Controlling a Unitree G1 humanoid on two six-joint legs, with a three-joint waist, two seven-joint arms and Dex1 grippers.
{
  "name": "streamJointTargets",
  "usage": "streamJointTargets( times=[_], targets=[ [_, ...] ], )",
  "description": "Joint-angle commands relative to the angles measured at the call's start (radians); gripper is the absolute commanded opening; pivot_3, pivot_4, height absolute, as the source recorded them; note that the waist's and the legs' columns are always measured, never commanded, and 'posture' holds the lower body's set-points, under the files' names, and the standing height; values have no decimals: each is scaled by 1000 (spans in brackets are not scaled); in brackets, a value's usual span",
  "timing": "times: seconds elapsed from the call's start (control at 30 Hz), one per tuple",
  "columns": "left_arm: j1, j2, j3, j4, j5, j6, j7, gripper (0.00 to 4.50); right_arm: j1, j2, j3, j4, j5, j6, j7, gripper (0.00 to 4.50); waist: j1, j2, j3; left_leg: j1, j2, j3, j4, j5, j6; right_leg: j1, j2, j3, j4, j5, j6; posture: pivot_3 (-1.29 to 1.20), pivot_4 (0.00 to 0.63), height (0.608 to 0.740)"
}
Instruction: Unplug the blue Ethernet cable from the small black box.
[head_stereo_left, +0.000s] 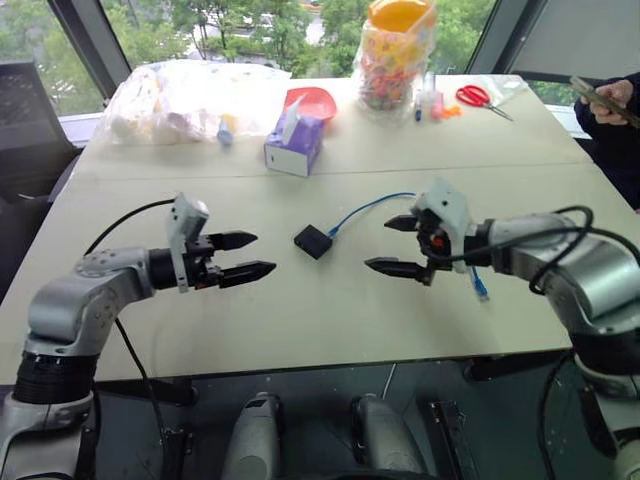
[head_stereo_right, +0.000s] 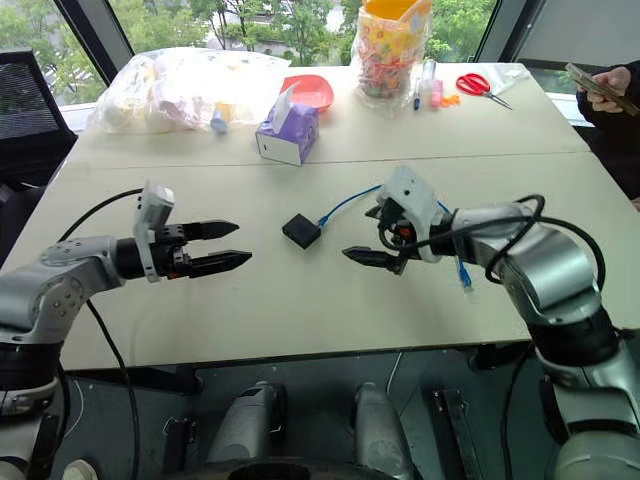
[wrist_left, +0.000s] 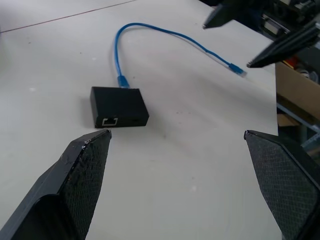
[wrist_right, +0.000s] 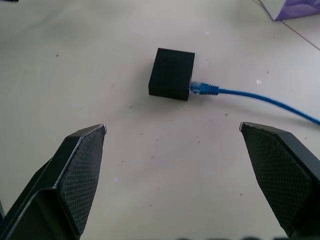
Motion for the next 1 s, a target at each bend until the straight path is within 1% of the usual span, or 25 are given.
streamJointTargets(
  times=[0.03, 0.2, 0.33, 0.37, 0.43, 0.5, 0.57, 0.7, 0.87, 0.93, 1.0],
  targets=[
    [20, -21, 7, -57, 8, -15, 50, 4473, -79, 12, 73, 109, -69, -100, 78, 4500, 1, 0, 0, 0, 0, 0, 0, 0, 0, 0, 0, 0, 0, 0, 0, 0, 150, 735],
    [28, -56, 25, -76, 12, -40, 88, 4473, -248, 98, 211, 381, -172, -266, 258, 4500, 2, 0, 0, -1, 0, 0, 0, 0, 0, 0, 1, 0, 0, 0, 1, 0, 150, 735],
    [38, -67, 46, -101, -3, -32, 113, 4473, -395, 210, 282, 702, -278, -428, 357, 4500, 2, 0, 0, -1, 0, 0, 1, 0, 0, 0, 1, 0, 1, 0, 1, 0, 150, 735],
    [44, -68, 49, -108, -6, -30, 118, 4473, -423, 236, 290, 773, -300, -464, 375, 4500, 1, 0, 0, -1, 0, 0, 1, 0, 0, 0, 1, 0, 1, 0, 1, 0, 150, 735],
    [74, -80, 54, -140, -9, -29, 142, 4473, -502, 314, 331, 1000, -387, -596, 396, 4500, 0, 0, 0, -1, 0, 0, 1, 0, 0, 0, 1, 0, 2, 0, 1, 0, 150, 735],
    [99, -92, 58, -178, -19, -22, 167, 4473, -560, 375, 363, 1186, -470, -720, 403, 4500, -2, 0, 0, -1, 0, 0, 1, 0, 0, 0, 1, 0, 2, 0, 1, 0, 150, 735],
    [120, -99, 66, -213, -28, -15, 189, 4473, -599, 422, 379, 1323, -534, -819, 397, 4500, 1, 1, 0, -1, 0, 0, 0, 0, 0, 0, 2, -1, 2, 1, 2, 0, 150, 735],
    [153, -110, 91, -251, -39, -17, 231, 4473, -642, 490, 379, 1490, -626, -941, 367, 4500, 3, 1, 0, -1, 0, 0, 0, 0, 0, 0, 1, 0, 3, 2, 4, 0, 150, 735],
    [195, -109, 106, -293, -47, -23, 271, 4473, -647, 541, 378, 1581, -714, -1014, 335, 4500, -4, 1, 1, 0, 0, 0, 0, 0, 0, 0, 2, 0, 3, 2, 3, 0, 150, 735],
    [209, -108, 112, -304, -48, -28, 281, 4473, -645, 556, 368, 1598, -731, -1015, 339, 4500, -4, 1, 1, 2, 0, 0, -1, 0, 0, 1, 2, 0, 4, 2, 3, 0, 150, 735],
    [220, -103, 116, -307, -46, -34, 285, 4500, -646, 568, 349, 1608, -738, -1006, 349, 3968, -4, 1, 1, 6, 0, 0, -2, 0, 0, 3, 2, 0, 4, 1, 1, 0, 150, 735]
  ],
)
